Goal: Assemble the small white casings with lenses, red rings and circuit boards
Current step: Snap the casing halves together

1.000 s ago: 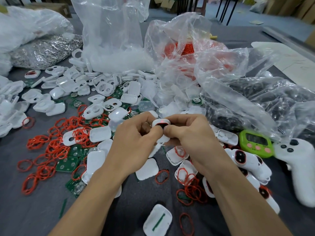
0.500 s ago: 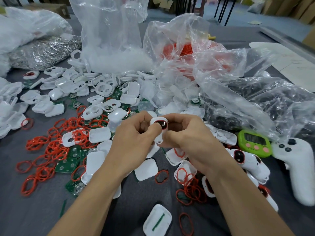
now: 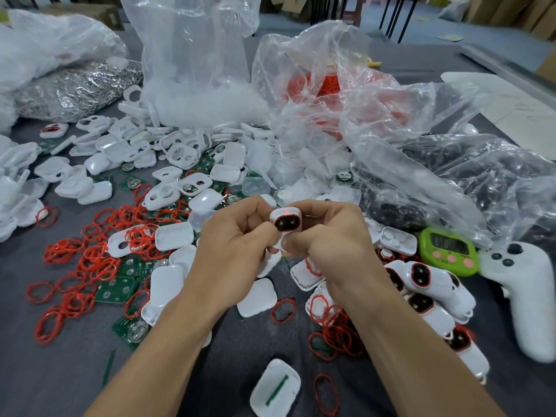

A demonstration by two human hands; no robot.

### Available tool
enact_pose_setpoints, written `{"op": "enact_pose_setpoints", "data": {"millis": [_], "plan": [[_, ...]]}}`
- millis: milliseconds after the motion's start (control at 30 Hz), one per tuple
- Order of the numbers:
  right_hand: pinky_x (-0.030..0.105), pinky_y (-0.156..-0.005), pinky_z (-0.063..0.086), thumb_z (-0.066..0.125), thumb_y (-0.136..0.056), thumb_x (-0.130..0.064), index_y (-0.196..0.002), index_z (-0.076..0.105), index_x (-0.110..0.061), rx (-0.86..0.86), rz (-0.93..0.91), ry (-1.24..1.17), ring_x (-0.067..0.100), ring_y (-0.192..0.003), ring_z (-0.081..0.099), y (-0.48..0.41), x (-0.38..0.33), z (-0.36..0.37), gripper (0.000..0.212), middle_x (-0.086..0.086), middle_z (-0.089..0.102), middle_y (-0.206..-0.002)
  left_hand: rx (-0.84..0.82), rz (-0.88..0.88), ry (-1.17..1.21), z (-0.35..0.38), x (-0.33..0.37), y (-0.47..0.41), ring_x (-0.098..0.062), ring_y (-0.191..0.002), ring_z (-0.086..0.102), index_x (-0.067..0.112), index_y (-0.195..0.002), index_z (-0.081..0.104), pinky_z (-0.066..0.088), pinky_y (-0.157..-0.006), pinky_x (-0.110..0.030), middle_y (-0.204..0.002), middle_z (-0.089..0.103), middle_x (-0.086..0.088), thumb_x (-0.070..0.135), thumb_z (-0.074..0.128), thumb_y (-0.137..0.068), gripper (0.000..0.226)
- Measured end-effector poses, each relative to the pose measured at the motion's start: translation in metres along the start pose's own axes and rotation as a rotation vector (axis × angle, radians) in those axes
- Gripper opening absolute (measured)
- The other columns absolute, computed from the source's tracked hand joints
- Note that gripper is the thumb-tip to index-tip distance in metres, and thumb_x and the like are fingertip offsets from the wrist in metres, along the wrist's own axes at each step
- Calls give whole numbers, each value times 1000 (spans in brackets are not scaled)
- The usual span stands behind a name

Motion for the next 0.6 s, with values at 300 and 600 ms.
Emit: {"op": "enact_pose_setpoints", "data": {"millis": [300, 600], "plan": [[48, -81, 64, 69, -75, 21, -83, 78, -15, -99, -44, -84, 25, -71, 72, -1, -3, 3, 38, 10, 77, -76, 43, 7, -25, -5, -7, -4, -18, -54, 55, 22, -79, 71, 42, -57, -40, -53, 58, 2, 27, 66, -73, 9], [48, -82, 63, 72, -72, 15, -89, 77, -15, -109, -36, -47, 24, -71, 72, -1, -3, 3, 34, 10, 77, -76, 49, -26, -16, -5, -7, -4, -16, -54, 56, 22, -79, 71, 43, -58, -42, -55, 60, -1, 37, 70, -69, 18]]}}
Point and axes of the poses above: each hand's wrist, its own y-axis away from the middle knuckle, its own z-axis out of the palm, x = y × z, the point moved 5 cm from there along -y, towards the middle knuckle
